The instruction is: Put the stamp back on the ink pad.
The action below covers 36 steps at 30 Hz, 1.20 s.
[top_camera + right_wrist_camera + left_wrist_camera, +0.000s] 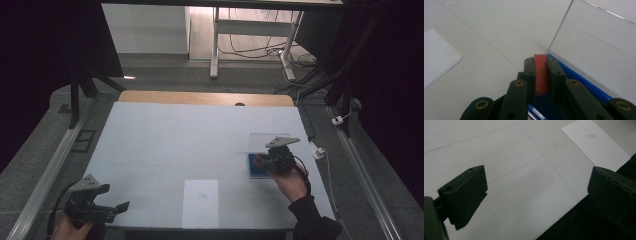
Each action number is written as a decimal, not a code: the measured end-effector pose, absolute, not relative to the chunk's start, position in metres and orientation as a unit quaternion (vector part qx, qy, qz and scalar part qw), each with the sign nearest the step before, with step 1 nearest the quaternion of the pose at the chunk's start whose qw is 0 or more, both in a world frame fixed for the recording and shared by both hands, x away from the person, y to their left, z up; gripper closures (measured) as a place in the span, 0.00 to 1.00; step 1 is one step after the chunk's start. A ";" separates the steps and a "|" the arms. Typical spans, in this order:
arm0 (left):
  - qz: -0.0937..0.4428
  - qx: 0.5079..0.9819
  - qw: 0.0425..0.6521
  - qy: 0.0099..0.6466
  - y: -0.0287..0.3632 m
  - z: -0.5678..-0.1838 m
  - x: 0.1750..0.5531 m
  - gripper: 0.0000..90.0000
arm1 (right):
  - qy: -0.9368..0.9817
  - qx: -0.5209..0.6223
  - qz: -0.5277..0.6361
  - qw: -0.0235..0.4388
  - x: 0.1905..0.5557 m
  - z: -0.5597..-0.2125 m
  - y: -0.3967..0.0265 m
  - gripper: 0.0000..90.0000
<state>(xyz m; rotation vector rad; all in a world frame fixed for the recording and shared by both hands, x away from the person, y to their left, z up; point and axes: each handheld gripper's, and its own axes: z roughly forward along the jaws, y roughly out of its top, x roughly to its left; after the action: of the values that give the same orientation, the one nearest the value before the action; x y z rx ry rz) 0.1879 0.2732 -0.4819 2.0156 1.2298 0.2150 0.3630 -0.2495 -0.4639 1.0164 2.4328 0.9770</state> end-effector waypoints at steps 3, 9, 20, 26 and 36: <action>0.084 0.788 0.375 0.481 0.273 -0.482 0.188 0.03 | 0.851 0.364 0.339 0.166 0.365 -0.464 -0.254 0.88; 0.084 0.788 0.374 0.481 0.273 -0.482 0.188 0.03 | 0.848 0.374 0.335 0.171 0.370 -0.467 -0.261 0.88; 0.084 0.789 0.374 0.480 0.273 -0.482 0.188 0.03 | 0.854 0.376 0.314 0.174 0.378 -0.476 -0.265 0.88; 0.084 0.789 0.374 0.480 0.273 -0.482 0.188 0.03 | 0.858 0.374 0.309 0.172 0.381 -0.480 -0.264 0.88; 0.083 0.789 0.374 0.480 0.273 -0.482 0.188 0.03 | 0.857 0.381 0.303 0.169 0.382 -0.482 -0.264 0.88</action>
<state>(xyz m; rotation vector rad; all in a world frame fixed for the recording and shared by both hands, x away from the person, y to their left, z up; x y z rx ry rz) 0.1881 0.2731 -0.4819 2.0198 1.2300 0.2121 0.3816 -0.2637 -0.4817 1.0826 2.4369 0.8628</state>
